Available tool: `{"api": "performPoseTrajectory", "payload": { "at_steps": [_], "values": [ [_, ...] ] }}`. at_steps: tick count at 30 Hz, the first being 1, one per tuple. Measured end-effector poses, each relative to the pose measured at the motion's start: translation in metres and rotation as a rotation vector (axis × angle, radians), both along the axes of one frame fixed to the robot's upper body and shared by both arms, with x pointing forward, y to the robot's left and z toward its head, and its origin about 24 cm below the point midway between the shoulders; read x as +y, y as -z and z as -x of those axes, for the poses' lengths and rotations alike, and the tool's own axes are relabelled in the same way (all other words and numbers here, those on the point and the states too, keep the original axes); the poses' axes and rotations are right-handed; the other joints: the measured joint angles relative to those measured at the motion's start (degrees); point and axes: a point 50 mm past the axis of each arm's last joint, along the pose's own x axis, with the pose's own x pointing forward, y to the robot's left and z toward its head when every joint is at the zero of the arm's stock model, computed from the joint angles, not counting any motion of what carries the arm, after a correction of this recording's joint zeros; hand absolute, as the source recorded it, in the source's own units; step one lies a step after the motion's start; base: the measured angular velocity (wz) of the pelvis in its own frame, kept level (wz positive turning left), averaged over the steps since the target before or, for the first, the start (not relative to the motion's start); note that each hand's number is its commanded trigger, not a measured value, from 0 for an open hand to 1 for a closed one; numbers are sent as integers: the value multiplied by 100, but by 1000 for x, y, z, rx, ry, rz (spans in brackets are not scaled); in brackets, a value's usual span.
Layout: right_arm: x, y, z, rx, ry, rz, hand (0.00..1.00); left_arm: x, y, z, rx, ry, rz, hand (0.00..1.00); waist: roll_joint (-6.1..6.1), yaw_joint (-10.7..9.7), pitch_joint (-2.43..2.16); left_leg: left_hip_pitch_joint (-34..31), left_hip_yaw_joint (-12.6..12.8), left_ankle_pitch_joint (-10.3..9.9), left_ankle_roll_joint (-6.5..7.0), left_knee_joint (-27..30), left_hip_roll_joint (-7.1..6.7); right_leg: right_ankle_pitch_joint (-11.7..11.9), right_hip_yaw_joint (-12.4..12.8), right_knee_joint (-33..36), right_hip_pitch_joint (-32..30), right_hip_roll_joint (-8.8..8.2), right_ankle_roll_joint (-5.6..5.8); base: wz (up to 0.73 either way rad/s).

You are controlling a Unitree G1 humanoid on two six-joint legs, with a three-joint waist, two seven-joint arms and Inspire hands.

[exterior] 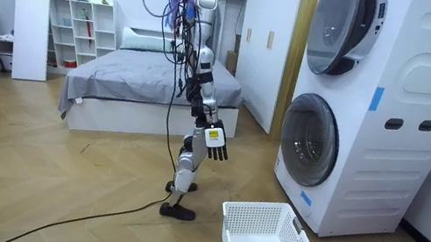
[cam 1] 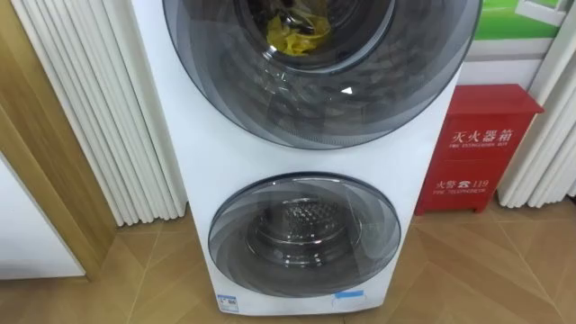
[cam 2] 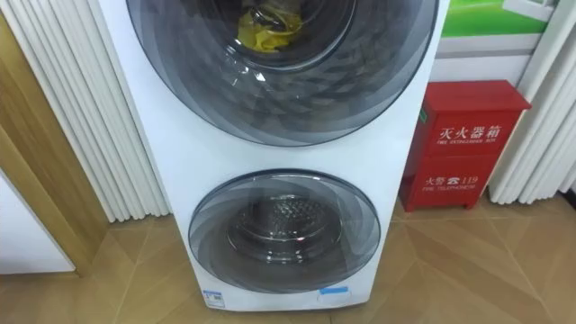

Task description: Pick clothes from washing machine

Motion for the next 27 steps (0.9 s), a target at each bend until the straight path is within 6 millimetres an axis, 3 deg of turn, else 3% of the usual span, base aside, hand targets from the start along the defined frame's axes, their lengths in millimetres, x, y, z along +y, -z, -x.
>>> {"api": "performPoseTrajectory", "payload": {
  "at_steps": [10, 22, 24, 27],
  "values": [
    [0, 0, 0, 0, 6, -3, 0, 1, 0, -2, 14, 59, -34, 0, 1, 10, 2, 5, 8, 0, 0, -33, -2, 0, 128, -10, -7, 7, 0, 0],
    [-6, -1, 1, 0, 86, 45, 0, 1, 0, -3, 10, 57, -34, 0, 17, -17, 14, -18, -8, 0, 0, -25, -6, 0, 90, -14, -13, 9, 0, 0],
    [-8, -3, -7, -28, 106, 66, 0, 1, -1, -4, 2, 56, -32, 0, 6, -20, -12, -82, -14, 0, 0, 7, -1, 0, 86, -4, -61, 7, 0, -2],
    [-14, -11, -35, -127, 138, 104, 0, 2, -2, -7, -13, 60, -34, 0, -20, -31, 18, -98, 9, 1, 1, 32, 1, 0, 91, 30, -98, 6, 0, -4]
  ]
}}
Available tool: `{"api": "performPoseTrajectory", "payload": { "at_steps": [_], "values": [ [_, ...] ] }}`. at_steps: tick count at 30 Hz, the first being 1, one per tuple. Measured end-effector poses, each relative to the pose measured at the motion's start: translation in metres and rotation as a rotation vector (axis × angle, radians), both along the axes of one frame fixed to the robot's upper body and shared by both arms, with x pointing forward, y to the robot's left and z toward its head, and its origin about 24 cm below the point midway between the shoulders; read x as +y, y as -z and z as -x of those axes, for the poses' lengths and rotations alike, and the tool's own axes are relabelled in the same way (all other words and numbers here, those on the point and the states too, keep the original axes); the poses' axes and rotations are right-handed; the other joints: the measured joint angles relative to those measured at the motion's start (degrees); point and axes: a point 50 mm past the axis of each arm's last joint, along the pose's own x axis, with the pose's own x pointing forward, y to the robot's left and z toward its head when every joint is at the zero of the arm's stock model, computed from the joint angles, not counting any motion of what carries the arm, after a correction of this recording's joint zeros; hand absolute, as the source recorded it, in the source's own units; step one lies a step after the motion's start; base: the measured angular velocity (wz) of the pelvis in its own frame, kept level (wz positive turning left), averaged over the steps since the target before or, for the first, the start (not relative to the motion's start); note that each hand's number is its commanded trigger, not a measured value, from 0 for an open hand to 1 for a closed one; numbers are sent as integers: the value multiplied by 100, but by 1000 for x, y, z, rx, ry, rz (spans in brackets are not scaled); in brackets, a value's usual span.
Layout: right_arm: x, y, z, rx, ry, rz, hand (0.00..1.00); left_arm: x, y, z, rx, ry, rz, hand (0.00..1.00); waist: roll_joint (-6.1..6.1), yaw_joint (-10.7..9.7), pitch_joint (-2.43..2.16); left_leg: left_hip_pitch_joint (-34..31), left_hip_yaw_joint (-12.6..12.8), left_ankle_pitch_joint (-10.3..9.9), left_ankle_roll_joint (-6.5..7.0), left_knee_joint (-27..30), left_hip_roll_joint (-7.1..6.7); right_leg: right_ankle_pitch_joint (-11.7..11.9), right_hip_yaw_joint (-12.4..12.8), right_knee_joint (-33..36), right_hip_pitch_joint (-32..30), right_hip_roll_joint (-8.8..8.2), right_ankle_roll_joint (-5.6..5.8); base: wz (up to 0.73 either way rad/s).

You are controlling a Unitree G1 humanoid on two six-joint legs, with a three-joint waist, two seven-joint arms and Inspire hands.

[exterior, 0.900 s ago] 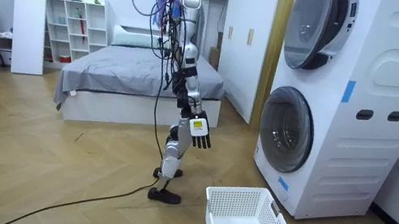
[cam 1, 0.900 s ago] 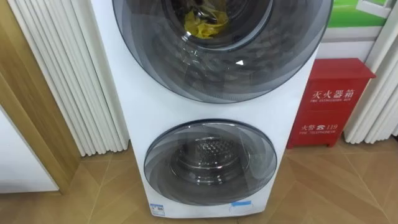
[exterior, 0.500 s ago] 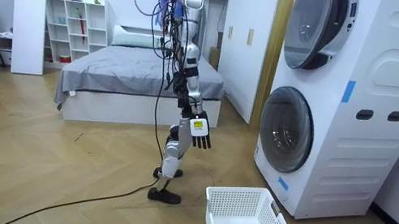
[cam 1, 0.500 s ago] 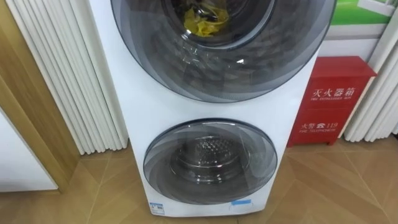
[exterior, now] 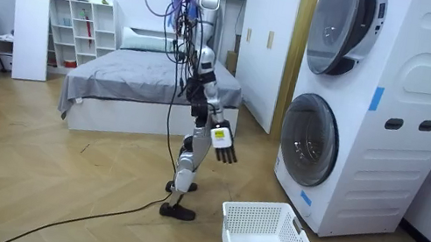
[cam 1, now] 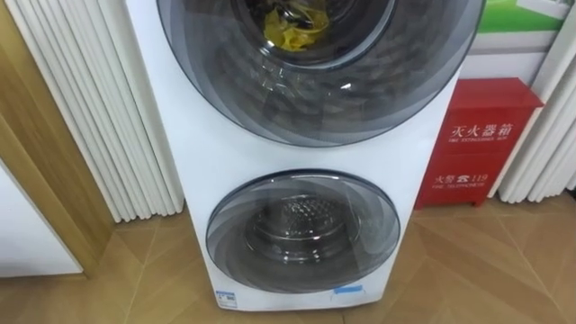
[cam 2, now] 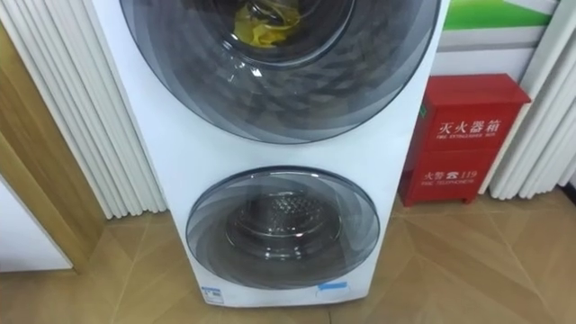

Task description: Pick clothes from washing machine

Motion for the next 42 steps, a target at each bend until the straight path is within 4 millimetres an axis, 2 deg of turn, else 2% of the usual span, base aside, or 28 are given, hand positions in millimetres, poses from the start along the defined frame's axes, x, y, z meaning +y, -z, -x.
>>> {"api": "performPoseTrajectory", "payload": {
  "at_steps": [4, 8, 10, 11, 13, 17, 19, 23, 28, 31, 35, 39, 42],
  "values": [
    [-10, -25, -58, -221, 47, 72, 0, 3, -1, -3, -19, 4, -9, 0, -35, -59, 5, 15, -6, 1, 3, 44, -6, 0, 1, 33, 21, -10, 0, 0],
    [-22, -54, -100, -402, 86, 127, 0, 9, -3, -2, -18, 0, -20, 0, -92, -97, 5, -1, -12, 2, 3, 75, -3, 0, -8, 46, 11, -13, 0, 0],
    [-32, -87, -127, -555, 90, 197, 0, 14, -4, -1, -18, 14, -25, 0, -82, -76, 4, -20, -3, 2, 3, 74, 1, 0, 8, 58, -20, -13, 0, -2],
    [-35, -94, -133, -588, 85, 212, 0, 16, -4, 0, -13, 16, -26, 0, -89, -77, 5, -18, -3, 2, 3, 72, 2, 0, 15, 58, -21, -11, 0, 0],
    [-43, -121, -153, -696, 78, 264, 0, 17, -5, 2, -9, 16, -26, 0, -115, -74, 2, -6, 3, 2, 3, 63, 7, 0, 52, 58, -20, -3, 0, 0],
    [-43, -154, -173, -830, 69, 300, 0, 18, -5, 2, -5, 38, -18, 0, -186, 32, -4, 1, 10, 3, 2, 49, 15, 0, 22, 57, -23, 2, 0, 0],
    [-39, -169, -183, -896, 62, 305, 0, 19, -5, 1, -1, 53, -23, 0, -241, 43, -43, 12, -6, 4, 2, 51, 9, 0, 2, 51, -24, 0, 0, 4],
    [-38, -191, -198, -972, 62, 330, 0, 22, -6, 5, 23, 90, -38, 0, -270, 51, -61, 22, -45, 5, 4, 50, -9, 0, 1, 46, -5, -10, 0, 4],
    [-32, -231, -227, -1106, 90, 330, 0, 25, -7, 13, 74, 108, -45, 0, -271, 53, -50, 5, -125, 10, 6, 43, -9, 0, -110, 39, 6, -10, 0, 6],
    [-35, -247, -235, -1153, 100, 319, 0, 26, -8, 7, 55, 113, -49, 0, -295, 82, -40, -1, -214, 11, 3, 57, -11, 0, -184, 39, 40, -8, 0, 15],
    [-35, -258, -241, -1184, 98, 316, 0, 29, -9, 6, 68, 172, -71, 0, -344, 91, -46, -69, -304, 11, 3, 91, -12, 0, -261, 49, -5, -7, 0, 13],
    [-42, -274, -246, -1221, 84, 347, 0, 32, -10, 6, 96, 223, -83, 0, -412, 207, -37, -97, -315, 11, 3, 104, -15, 0, -255, 43, -3, -6, 0, 0],
    [-44, -284, -255, -1240, 98, 318, 0, 33, -10, 8, 107, 230, -82, 0, -486, 209, -6, -106, -325, 11, 3, 100, -15, 0, -253, 37, -7, -1, 0, 0]
  ]
}}
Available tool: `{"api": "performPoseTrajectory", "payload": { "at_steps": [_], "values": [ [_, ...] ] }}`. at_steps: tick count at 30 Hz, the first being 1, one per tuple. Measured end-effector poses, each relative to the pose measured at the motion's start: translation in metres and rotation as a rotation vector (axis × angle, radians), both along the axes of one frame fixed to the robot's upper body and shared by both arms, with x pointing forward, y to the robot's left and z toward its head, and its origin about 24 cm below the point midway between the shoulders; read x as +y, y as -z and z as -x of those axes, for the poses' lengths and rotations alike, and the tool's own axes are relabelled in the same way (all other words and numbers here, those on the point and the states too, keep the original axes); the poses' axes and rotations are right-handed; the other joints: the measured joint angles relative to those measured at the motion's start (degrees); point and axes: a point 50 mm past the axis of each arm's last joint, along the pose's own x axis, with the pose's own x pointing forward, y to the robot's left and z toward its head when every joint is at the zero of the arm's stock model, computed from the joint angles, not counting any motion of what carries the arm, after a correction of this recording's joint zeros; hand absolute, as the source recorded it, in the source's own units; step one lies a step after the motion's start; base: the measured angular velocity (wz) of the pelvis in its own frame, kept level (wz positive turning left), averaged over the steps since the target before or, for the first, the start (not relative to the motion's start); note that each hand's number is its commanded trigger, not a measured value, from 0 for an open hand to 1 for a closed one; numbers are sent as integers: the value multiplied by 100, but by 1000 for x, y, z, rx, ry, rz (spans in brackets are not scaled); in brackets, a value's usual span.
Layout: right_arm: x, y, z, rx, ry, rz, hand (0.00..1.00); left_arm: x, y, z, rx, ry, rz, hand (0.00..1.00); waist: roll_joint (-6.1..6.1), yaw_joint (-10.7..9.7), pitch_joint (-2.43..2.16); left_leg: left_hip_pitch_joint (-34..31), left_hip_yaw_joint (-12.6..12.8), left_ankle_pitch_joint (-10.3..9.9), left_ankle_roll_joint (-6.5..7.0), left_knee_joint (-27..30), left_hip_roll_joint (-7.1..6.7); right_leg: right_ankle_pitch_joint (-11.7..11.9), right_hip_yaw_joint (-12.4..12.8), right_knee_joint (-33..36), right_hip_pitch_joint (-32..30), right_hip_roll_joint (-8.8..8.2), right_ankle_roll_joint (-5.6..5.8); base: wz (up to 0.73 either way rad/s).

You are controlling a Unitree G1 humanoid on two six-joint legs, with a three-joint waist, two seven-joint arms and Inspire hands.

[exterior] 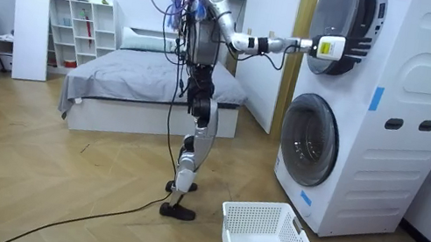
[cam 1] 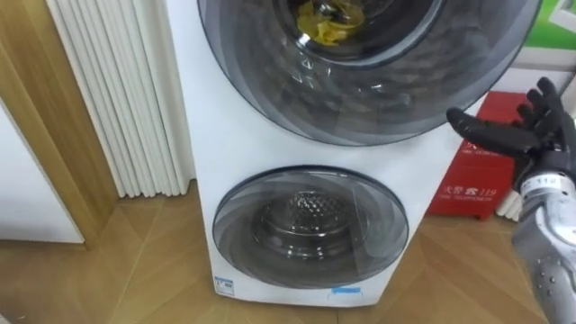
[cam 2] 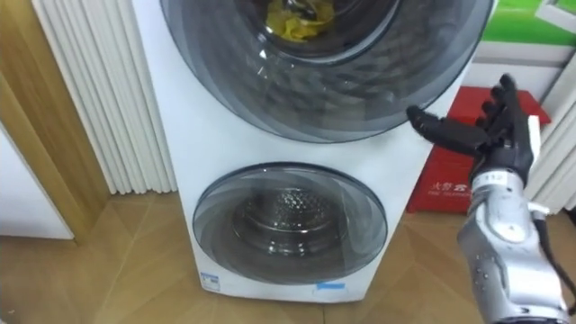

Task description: Pick clothes from washing machine

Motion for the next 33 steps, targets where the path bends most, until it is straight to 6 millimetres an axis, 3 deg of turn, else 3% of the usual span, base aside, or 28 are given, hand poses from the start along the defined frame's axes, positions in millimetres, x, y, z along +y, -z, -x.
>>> {"api": "performPoseTrajectory", "payload": {
  "at_steps": [6, 14, 25, 33],
  "values": [
    [-7, -7, -7, 3, -21, -60, 0, 1, 0, 1, 22, -2, 12, 0, -68, 57, -37, -5, -97, 0, 0, -1, -11, 0, -10, 3, 8, 1, 0, 6],
    [-17, -15, -19, 33, -11, -63, 0, 3, 0, 1, 52, 7, 24, 0, 6, 133, -58, -40, -180, 1, -1, 3, -15, 0, -39, -5, 3, 6, 0, 2],
    [-37, -23, -19, 78, 21, -27, 0, 17, -5, 0, 77, 35, -5, 0, -13, 151, -66, -156, -454, 8, -12, 49, -45, 0, -313, 1, 4, 0, 0, 11],
    [-38, -27, -20, 104, 15, 56, 0, 20, -7, -6, 72, 78, -26, 0, -77, 208, -55, -198, -531, 11, -16, 56, -48, 0, -298, -4, -27, 12, -1, 2]
  ]
}}
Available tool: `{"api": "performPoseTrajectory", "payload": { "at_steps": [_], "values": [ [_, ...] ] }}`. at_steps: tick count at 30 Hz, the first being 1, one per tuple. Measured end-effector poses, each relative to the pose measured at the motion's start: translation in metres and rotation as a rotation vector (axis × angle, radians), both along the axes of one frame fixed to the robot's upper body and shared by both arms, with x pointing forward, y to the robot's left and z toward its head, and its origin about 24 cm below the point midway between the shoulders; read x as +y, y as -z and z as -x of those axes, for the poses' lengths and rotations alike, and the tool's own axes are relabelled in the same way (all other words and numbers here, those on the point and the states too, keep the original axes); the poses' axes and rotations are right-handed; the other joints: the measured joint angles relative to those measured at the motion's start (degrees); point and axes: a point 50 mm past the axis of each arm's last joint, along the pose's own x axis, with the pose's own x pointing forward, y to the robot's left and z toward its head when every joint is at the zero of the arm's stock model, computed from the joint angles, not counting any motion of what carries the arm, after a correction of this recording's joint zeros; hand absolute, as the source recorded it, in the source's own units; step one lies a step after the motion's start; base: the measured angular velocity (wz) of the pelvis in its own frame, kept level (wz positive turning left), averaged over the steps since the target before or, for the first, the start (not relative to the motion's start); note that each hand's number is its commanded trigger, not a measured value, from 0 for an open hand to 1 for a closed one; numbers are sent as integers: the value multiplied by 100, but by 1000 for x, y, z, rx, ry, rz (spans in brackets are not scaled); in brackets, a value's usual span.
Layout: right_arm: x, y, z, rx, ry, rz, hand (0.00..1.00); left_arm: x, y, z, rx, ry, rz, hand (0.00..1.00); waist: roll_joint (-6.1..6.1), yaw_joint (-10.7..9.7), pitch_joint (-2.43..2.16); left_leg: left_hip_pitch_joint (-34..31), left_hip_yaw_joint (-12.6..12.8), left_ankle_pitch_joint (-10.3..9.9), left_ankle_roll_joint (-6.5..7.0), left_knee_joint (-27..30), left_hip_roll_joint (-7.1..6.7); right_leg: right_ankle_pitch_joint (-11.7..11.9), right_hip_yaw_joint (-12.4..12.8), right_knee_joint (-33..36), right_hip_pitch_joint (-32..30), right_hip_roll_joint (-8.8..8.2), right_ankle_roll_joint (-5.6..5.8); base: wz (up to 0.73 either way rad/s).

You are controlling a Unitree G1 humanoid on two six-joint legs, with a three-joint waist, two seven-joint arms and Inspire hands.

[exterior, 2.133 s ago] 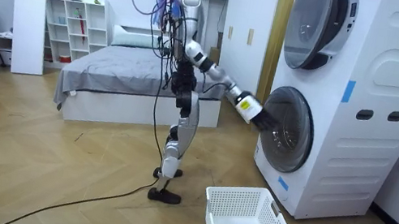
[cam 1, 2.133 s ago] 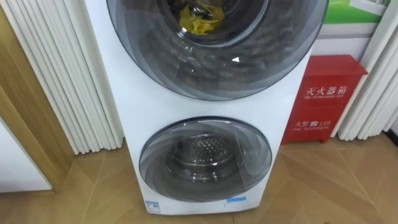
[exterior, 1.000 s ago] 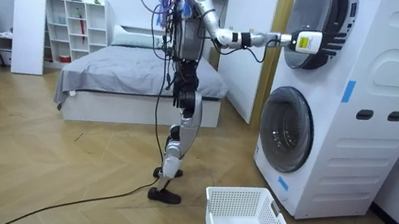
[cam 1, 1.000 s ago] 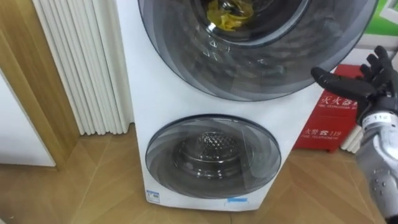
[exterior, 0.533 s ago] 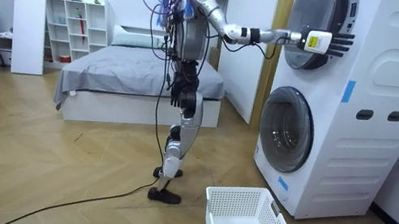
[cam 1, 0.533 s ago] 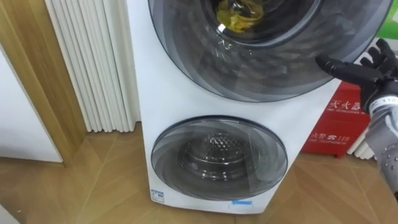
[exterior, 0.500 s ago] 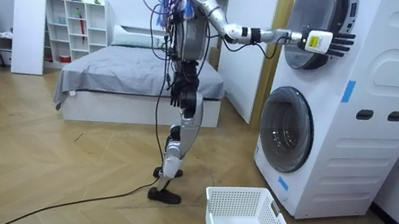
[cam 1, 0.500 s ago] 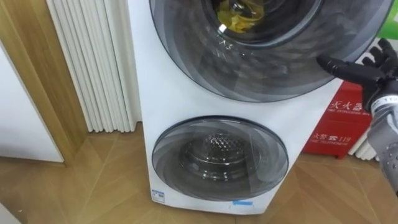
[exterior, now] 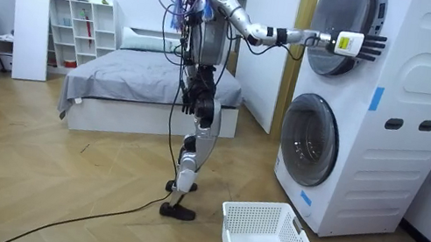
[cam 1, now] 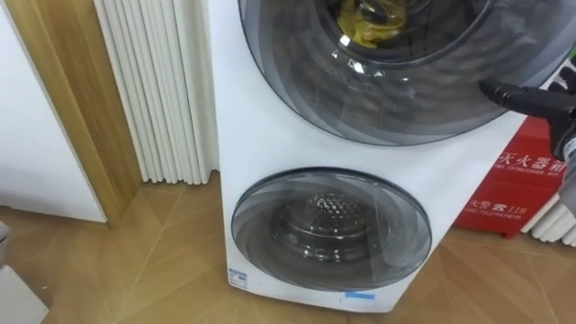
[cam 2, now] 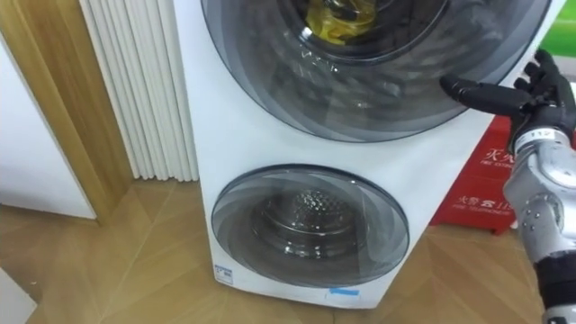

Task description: Pick clothes from washing machine

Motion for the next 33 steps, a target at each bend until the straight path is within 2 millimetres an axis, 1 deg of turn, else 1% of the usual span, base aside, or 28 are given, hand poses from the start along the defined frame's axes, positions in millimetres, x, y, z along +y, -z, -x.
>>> {"api": "performPoseTrajectory", "payload": {
  "at_steps": [3, 5, 7, 11, 15, 21, 23, 24, 25, 26, 27, 28, 29, 30, 31, 32, 33],
  "values": [
    [5, -5, -2, 0, -44, 60, 0, 1, -1, -6, -9, 13, -7, 0, -2, 105, -3, 16, -7, 0, 0, -2, 0, 0, 67, 4, -7, 1, 0, -10],
    [8, -4, -3, 13, -55, 88, 0, 1, -1, -8, -18, 21, -7, 0, -2, 105, -3, 36, -21, 0, 0, -6, -1, 0, 119, 20, -8, 2, 0, -7],
    [11, -6, -4, 8, -82, 106, 0, 1, -1, -6, -20, 24, -4, 0, -3, 110, -2, 85, -99, 0, 0, -48, -8, 0, 134, 9, -4, 4, 0, -18],
    [15, -7, -5, 5, -105, 122, 0, 0, -1, -8, -32, 30, 0, 0, -6, 103, -1, 116, -97, 0, 0, -84, -5, 0, 145, 5, -5, 6, 0, -11],
    [23, -12, -6, 11, -130, 218, 0, 0, -1, -7, -32, 45, 8, 0, -5, 103, -1, 113, -97, 0, 0, -106, 13, 0, 167, 9, -80, 18, 0, -20],
    [31, -19, -6, -12, -164, 260, 0, 4, -2, -9, -47, 56, 8, 0, -13, 95, 3, 136, -123, 0, 0, -138, 55, 0, 158, 31, -106, 57, 0, -12],
    [33, -17, -4, -12, -180, 269, 0, 6, -3, -9, -46, 57, 5, 0, -8, 103, 1, 215, -363, 22, -34, -181, 103, -2, 140, 260, -198, 88, -2, -14],
    [33, -14, -2, -3, -191, 279, 0, 8, -4, -8, -43, 58, -1, 0, -7, 103, 1, 299, -685, 54, -72, -236, 178, -8, 132, 659, -356, 111, -11, -19],
    [34, -12, -1, 12, -204, 305, 0, 10, -5, -9, -43, 62, -7, 0, 9, 72, 34, 396, -1074, 91, -81, -284, 316, -182, 218, 1047, -628, 170, -32, -24],
    [35, -11, -1, 14, -211, 321, 0, 13, -6, -10, -47, 67, -14, 0, 5, 56, 16, 389, -1252, 88, -87, -292, 360, -250, 467, 815, -726, 244, -107, -52],
    [41, -20, -1, -16, -240, 356, 0, 19, -8, -6, -46, 48, -29, 0, -192, 132, -55, 258, -1327, 32, -206, -267, 329, 290, 757, -5, -834, 294, -225, -25],
    [48, -27, 2, -59, -267, 383, 0, 16, -7, -4, -43, 26, -28, 0, -107, -4, -33, 242, -1296, -85, -400, -300, 446, 325, 522, 37, -777, 349, -330, 0],
    [51, -28, 3, -71, -276, 390, 0, 15, -6, -5, -45, 27, -23, 0, -94, -90, -41, 245, -1133, -86, -421, -305, 471, 325, 415, 47, -740, 351, -331, 55],
    [52, -26, 3, -63, -267, 390, 0, 12, -5, -8, -49, 39, -13, 0, -75, -152, -28, 279, -663, -47, -477, -300, 499, 325, 378, 96, -654, 348, -332, 54],
    [50, -23, 3, -48, -258, 388, 0, 10, -4, -10, -48, 61, -8, 0, -68, -188, -14, 319, -265, 6, -453, -301, 534, 325, 474, 94, -558, 347, -331, 47],
    [49, -21, 4, -47, -256, 386, 0, 8, -4, -10, -45, 73, -5, 0, -57, -207, -13, 342, -170, 23, -439, -310, 548, 324, 513, 105, -536, 358, -330, 18],
    [49, -20, 5, -43, -256, 386, 0, 7, -3, -11, -41, 85, -2, 0, -29, -148, 4, 454, -71, 38, -424, -358, 549, 323, 593, 109, -511, 407, -328, -20]
  ]
}}
